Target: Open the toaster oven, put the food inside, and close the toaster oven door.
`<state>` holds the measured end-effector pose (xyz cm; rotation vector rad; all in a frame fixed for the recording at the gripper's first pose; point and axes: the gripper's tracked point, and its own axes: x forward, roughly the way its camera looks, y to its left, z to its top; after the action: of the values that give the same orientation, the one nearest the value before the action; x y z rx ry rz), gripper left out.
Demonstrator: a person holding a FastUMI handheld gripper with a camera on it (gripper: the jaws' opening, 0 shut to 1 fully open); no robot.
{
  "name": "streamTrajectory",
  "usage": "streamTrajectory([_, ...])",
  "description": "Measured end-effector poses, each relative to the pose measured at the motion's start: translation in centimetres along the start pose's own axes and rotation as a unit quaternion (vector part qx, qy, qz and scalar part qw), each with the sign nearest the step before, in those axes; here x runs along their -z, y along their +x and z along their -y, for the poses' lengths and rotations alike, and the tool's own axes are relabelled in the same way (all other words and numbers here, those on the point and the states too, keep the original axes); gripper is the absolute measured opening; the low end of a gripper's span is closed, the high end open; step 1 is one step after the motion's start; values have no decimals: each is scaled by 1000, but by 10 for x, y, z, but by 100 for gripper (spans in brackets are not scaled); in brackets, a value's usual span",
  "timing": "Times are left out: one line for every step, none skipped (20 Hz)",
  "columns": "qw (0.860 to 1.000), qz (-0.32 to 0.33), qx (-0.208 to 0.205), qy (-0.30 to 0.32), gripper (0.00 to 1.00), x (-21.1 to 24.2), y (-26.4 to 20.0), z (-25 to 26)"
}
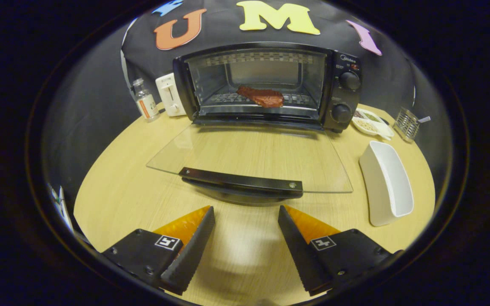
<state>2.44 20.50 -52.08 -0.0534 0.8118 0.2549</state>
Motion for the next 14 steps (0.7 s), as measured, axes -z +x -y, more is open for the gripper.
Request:
streamTrajectory([1000,3,3,-3,96,-4,1,1])
streamTrajectory([1000,3,5,-6,96,-3,2,3])
streamTrajectory([1000,-1,6,-6,96,-3,2,4])
streamTrajectory([1000,-2,3,-3,96,-4,1,4])
streamTrajectory([1000,0,2,0,96,-6,-1,5])
streamTrajectory([1000,2,5,-2,96,-9,-4,6])
streamTrajectory([1000,3,6,-4,96,-11,-7,5])
streamTrajectory([1000,4,7,-7,96,-14,-10,5])
streamTrajectory([1000,5,8,-9,96,-18,-13,5])
streamTrajectory([1000,5,8,-10,96,-22,-16,5])
streamTrajectory([1000,5,8,-9,96,-25,-19,5])
streamTrajectory([1000,3,7,-5,96,-29,-22,4])
streamTrajectory([1000,1,5,-3,96,-33,-25,2])
streamTrajectory([1000,0,3,-1,96,-38,-28,1])
